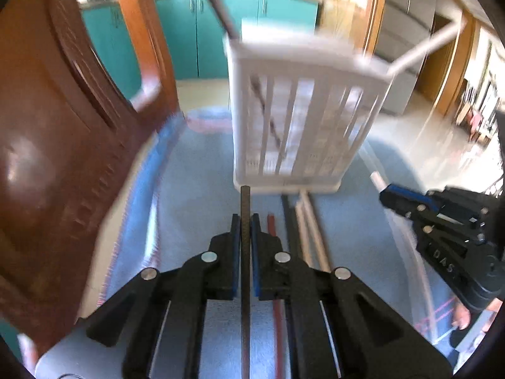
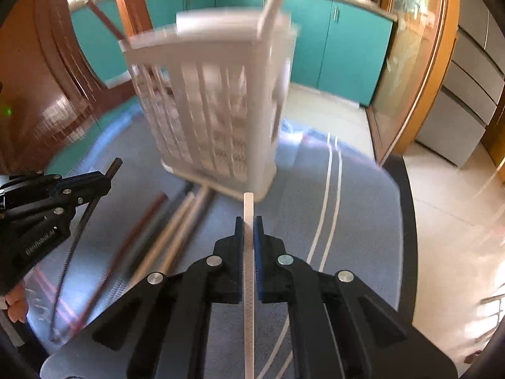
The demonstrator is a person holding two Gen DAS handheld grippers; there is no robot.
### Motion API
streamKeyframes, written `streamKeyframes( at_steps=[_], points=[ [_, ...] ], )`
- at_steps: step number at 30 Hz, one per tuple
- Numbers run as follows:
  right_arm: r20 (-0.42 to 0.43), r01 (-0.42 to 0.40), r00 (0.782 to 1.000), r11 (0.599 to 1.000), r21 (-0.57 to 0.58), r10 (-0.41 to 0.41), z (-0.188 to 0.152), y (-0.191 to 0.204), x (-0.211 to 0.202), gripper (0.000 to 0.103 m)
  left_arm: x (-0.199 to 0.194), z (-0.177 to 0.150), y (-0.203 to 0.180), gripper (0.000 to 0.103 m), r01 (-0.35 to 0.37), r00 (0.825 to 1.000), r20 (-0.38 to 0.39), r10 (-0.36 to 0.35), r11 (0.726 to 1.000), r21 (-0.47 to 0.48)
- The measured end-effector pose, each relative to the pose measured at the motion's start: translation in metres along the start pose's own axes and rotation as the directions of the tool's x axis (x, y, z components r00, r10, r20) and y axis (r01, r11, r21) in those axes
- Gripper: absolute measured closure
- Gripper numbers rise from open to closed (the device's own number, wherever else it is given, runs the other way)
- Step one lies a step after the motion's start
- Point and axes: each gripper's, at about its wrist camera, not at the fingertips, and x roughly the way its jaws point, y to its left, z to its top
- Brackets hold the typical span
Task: Organize utensils
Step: 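Lift both held chopsticks and carry them above the white basket, then open both tools to drop the chopsticks into the white basket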
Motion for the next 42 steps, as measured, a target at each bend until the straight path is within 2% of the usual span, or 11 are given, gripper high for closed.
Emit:
streamKeyframes(
  at_steps=[3, 8, 15, 18, 23, 26, 27, 30, 35, 39, 42],
  points=[
    [0.093, -0.097, 0.991, 0.995, 0.031, 0.094, 0.015, -0.009, -0.042, 0.097, -0.051, 0.015, 0.003, 0.096, 0.025, 0.992, 0.126, -0.024, 1.000, -0.012],
    [0.243, -0.204, 0.952, 0.977, 0.056, 0.184, 0.041, -0.020, -0.103, 0.097, -0.128, 0.041, 0.006, 0.096, 0.065, 0.943, 0.327, -0.057, 0.998, -0.014],
    [0.426, -0.295, 0.872, 0.954, 0.061, 0.242, 0.089, -0.034, -0.161, 0.097, -0.189, 0.082, 0.014, 0.096, 0.131, 0.839, 0.537, -0.089, 0.991, -0.040],
    [0.528, -0.324, 0.816, 0.942, 0.084, 0.234, 0.116, -0.048, -0.173, 0.096, -0.196, 0.098, 0.021, 0.096, 0.174, 0.791, 0.605, -0.090, 0.981, -0.081],
    [0.634, -0.287, 0.763, 0.944, 0.161, 0.124, 0.138, -0.065, -0.180, 0.096, -0.186, 0.117, 0.031, 0.096, 0.258, 0.780, 0.612, -0.130, 0.958, -0.125],
    [0.665, -0.248, 0.744, 0.951, 0.183, 0.066, 0.141, -0.070, -0.180, 0.096, -0.183, 0.125, 0.030, 0.096, 0.266, 0.777, 0.615, -0.134, 0.956, -0.128],
    [0.664, -0.234, 0.746, 0.955, 0.181, 0.057, 0.141, -0.070, -0.174, 0.096, -0.181, 0.128, 0.029, 0.096, 0.265, 0.774, 0.619, -0.131, 0.956, -0.128],
    [0.621, -0.155, 0.784, 0.971, 0.182, 0.009, 0.143, -0.066, -0.152, 0.096, -0.178, 0.141, 0.021, 0.096, 0.243, 0.768, 0.632, -0.106, 0.961, -0.134],
    [0.532, -0.090, 0.846, 0.984, 0.153, -0.005, 0.142, -0.059, -0.115, 0.096, -0.158, 0.146, 0.011, 0.096, 0.205, 0.778, 0.626, -0.058, 0.965, -0.165],
    [0.476, -0.067, 0.879, 0.989, 0.135, -0.005, 0.138, -0.053, -0.093, 0.096, -0.150, 0.145, 0.012, 0.096, 0.139, 0.756, 0.654, 0.028, 0.969, -0.203],
    [0.449, -0.065, 0.894, 0.990, 0.122, 0.003, 0.134, -0.048, -0.085, 0.096, -0.141, 0.146, 0.025, 0.096, 0.152, 0.750, 0.658, 0.059, 0.954, -0.259]
  ],
)
